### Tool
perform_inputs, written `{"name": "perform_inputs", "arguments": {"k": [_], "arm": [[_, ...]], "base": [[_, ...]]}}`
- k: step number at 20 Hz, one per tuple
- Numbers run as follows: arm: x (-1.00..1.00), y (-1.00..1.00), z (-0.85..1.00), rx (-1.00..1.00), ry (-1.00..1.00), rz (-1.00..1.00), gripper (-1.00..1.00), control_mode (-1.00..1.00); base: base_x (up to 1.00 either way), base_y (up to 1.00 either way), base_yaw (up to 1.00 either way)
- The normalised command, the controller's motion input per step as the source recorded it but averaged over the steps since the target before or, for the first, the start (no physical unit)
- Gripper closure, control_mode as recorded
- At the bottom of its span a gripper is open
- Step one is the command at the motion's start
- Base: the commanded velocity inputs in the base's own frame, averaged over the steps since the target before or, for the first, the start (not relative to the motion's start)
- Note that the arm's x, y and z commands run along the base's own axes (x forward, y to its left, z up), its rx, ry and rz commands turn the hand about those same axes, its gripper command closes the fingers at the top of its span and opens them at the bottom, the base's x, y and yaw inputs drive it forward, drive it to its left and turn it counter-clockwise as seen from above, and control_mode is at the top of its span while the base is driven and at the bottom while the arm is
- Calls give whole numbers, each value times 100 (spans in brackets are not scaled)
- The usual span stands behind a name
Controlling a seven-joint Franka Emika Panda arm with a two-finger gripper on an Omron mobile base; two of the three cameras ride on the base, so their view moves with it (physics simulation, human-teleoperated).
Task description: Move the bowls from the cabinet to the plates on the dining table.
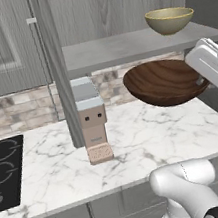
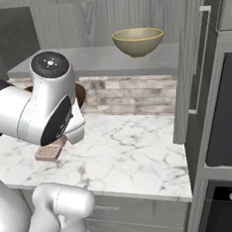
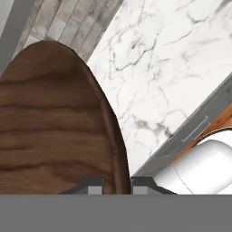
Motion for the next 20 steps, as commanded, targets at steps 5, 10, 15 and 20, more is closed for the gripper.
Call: {"name": "perform_inputs", "arguments": {"k": [5,10,15,20], "arm": [[0,0,0,0,0,0,100,-100],[0,0,0,0,0,0,100,100],[0,0,0,0,0,0,100,100],[0,0,0,0,0,0,100,100]], "base": [[0,0,0],[-7,0,0],[-63,-8,0],[-86,-15,0]]}}
